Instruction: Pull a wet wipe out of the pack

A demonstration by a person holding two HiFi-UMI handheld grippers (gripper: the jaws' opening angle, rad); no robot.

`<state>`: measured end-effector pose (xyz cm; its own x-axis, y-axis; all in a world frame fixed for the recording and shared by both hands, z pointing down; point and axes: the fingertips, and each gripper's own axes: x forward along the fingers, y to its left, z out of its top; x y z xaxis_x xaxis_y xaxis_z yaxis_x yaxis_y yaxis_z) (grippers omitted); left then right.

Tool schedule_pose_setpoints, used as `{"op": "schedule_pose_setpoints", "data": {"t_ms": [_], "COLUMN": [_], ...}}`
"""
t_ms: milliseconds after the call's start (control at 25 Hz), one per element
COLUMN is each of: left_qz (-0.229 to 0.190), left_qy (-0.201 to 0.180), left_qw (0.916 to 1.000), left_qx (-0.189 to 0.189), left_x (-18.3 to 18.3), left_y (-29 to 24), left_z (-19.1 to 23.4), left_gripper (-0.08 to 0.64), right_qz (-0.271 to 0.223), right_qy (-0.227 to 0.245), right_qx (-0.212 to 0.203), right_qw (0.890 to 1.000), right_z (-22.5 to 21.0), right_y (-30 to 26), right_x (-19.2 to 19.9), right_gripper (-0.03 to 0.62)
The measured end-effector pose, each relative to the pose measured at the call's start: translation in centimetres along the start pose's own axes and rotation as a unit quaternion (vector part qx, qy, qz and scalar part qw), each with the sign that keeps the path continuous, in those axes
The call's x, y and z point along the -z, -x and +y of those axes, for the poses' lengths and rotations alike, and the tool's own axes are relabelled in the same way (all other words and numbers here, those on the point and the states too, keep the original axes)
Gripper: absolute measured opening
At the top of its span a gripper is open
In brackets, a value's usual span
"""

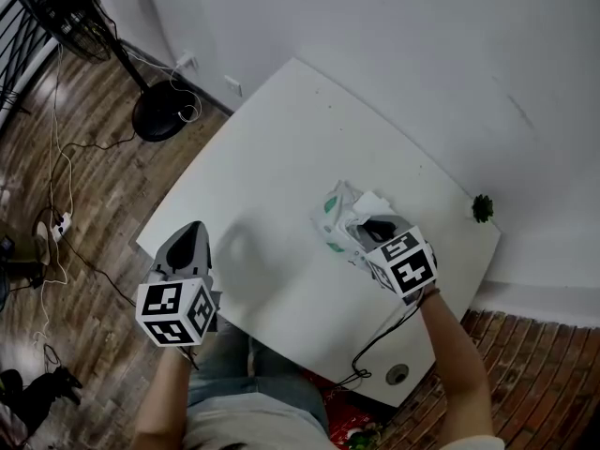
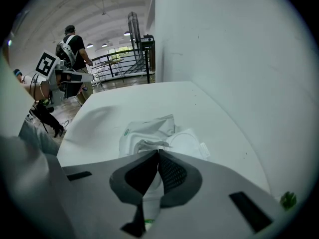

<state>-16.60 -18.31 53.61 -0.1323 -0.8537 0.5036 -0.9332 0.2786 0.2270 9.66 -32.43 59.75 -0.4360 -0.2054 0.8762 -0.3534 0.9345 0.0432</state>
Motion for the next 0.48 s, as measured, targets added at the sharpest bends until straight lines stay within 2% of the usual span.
{"op": "schedule_pose_setpoints", "data": {"t_ms": [480], "left_qz": [0.0], "left_qy": [0.0], "left_qw": [1.0], "left_qx": [0.01], "left_x": [-0.19], "left_y": [0.07], "left_z": [-0.33], "left_gripper": [0.0], "right_qz": [-0.01], "right_qy": [-0.015], "right_qx": [0.003], "right_qw": [1.0], "right_z": [-0.01], "right_y": [0.84], "right_x": [0.0], "right_gripper": [0.005]}}
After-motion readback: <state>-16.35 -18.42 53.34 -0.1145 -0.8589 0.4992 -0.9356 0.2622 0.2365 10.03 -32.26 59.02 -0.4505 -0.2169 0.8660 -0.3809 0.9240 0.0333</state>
